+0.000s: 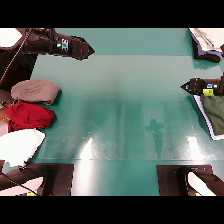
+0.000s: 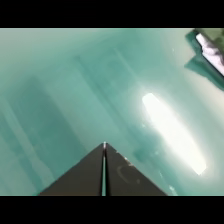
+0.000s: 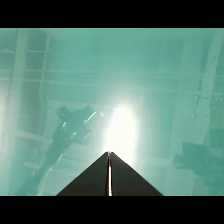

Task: Fold the shirts.

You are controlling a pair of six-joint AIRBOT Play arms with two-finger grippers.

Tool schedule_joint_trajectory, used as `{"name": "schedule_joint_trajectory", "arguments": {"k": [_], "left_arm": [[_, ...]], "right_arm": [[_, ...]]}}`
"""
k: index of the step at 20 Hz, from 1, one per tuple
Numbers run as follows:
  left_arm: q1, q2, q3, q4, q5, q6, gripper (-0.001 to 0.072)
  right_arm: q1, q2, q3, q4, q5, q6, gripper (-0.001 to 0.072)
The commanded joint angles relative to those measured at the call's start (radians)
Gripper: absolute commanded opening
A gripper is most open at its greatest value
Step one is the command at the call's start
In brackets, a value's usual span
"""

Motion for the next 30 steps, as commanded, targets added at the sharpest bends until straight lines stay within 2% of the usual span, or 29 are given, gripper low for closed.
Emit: {"name": "schedule_joint_trajectory", "arguments": {"k": [1, 3, 4, 5, 6, 7, 9, 15, 21, 22, 24, 25, 28, 30], "left_arm": [[0.004, 0.001, 0.0, 0.061, 0.025, 0.003, 0.0026], [0.004, 0.001, 0.0, 0.167, 0.012, 0.004, 0.0028], [0.004, 0.0, 0.0, 0.259, 0.011, 0.003, 0.0099], [0.004, 0.0, 0.0, 0.396, 0.007, -0.004, 0.0475], [0.006, -0.005, 0.0, 0.535, -0.001, -0.058, 0.0679], [0.019, -0.016, 0.0, 0.66, -0.023, -0.112, 0.0665], [0.087, -0.054, -0.019, 0.749, -0.06, -0.163, 0.0666], [0.3, -0.211, -0.251, 0.742, -0.058, -0.225, 0.0666], [0.336, -0.283, -0.312, 0.728, -0.052, -0.247, 0.0663], [0.336, -0.283, -0.31, 0.728, -0.051, -0.258, 0.0627], [0.336, -0.28, -0.302, 0.728, -0.058, -0.259, 0.015], [0.336, -0.276, -0.301, 0.728, -0.059, -0.259, 0.0031], [0.335, -0.257, -0.239, 0.691, -0.092, -0.254, 0.0026], [0.314, -0.205, -0.151, 0.643, -0.095, -0.173, 0.0026]], "right_arm": [[0.001, 0.0, 0.0, 0.0, -0.009, 0.0, 0.0017], [0.001, 0.0, 0.0, 0.002, -0.013, 0.0, 0.0017], [0.001, 0.0, 0.0, 0.002, -0.011, 0.0, 0.0017], [0.001, 0.001, 0.0, 0.002, -0.011, 0.0, 0.0017], [0.001, 0.0, 0.0, 0.002, -0.012, 0.0, 0.0017], [0.001, 0.001, 0.0, 0.002, -0.011, 0.0, 0.0017], [0.001, 0.001, 0.0, 0.002, -0.011, 0.0, 0.0017], [0.001, 0.001, 0.0, 0.002, -0.007, 0.004, 0.0017], [0.001, 0.0, 0.0, 0.002, -0.016, 0.003, 0.0017], [0.001, 0.0, 0.0, 0.002, -0.021, 0.004, 0.0017], [0.001, 0.0, 0.0, 0.002, -0.031, 0.003, 0.0017], [0.001, 0.001, 0.0, 0.002, -0.033, 0.004, 0.0017], [0.001, 0.017, 0.0, 0.003, -0.053, 0.004, 0.0017], [-0.005, 0.054, 0.0, 0.003, -0.114, 0.004, 0.0017]]}}
